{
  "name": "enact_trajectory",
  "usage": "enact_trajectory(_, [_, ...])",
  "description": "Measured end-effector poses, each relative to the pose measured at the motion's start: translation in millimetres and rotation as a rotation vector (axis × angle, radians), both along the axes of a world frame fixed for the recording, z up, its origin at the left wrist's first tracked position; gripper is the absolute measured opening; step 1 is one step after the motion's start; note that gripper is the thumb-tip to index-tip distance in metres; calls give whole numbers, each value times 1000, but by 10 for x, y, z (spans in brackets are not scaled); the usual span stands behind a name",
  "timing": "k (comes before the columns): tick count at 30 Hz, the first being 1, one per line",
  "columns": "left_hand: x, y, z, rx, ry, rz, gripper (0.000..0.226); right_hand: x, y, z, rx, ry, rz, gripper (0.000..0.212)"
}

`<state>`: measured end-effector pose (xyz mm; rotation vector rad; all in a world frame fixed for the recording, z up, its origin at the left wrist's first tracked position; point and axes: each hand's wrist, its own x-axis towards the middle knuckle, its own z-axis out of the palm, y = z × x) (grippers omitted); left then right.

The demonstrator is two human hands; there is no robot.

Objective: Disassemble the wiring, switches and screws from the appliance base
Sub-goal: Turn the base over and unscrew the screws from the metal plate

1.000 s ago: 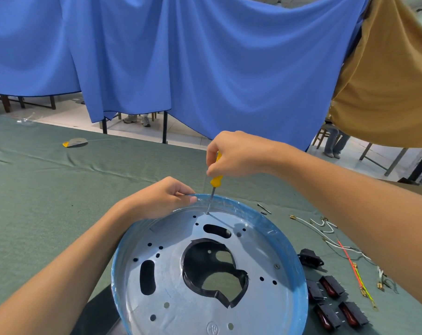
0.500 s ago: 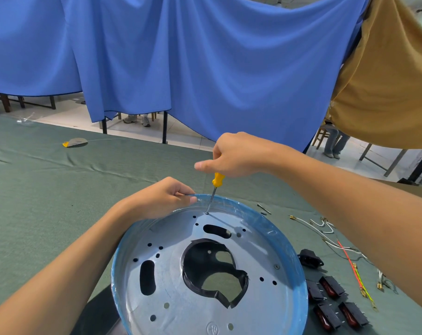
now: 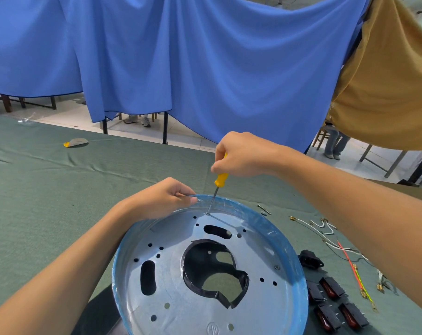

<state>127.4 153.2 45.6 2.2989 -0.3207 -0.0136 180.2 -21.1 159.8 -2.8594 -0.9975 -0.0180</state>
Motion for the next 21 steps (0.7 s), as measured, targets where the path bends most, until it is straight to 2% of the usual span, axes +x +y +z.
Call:
enact_trajectory(3, [3,-7,3,-16,4,7,26,0,-7,16,21,57,-11,24])
enact_trajectory(6, [6,0,-5,-18,13,4,26,30,1,-18,40,42,-34,48])
enact_trajectory(7, [6,3,-9,-20,16,3,26,34,-3,-29,52,23,-40,50])
enact_trajectory(12, [12,-4,-12,-22,14,6,27,30,-17,-23,72,38,-24,23])
enact_trajectory(16, [17,3,-13,-26,27,6,27,35,7,-55,68,5,-41,54])
enact_trajectory(17, [17,2,-11,-30,28,6,26,31,7,-65,80,-17,-34,54])
enact_trajectory(21, [13,-5,-9,-24,21,13,27,18,-1,-57,94,-15,-13,27])
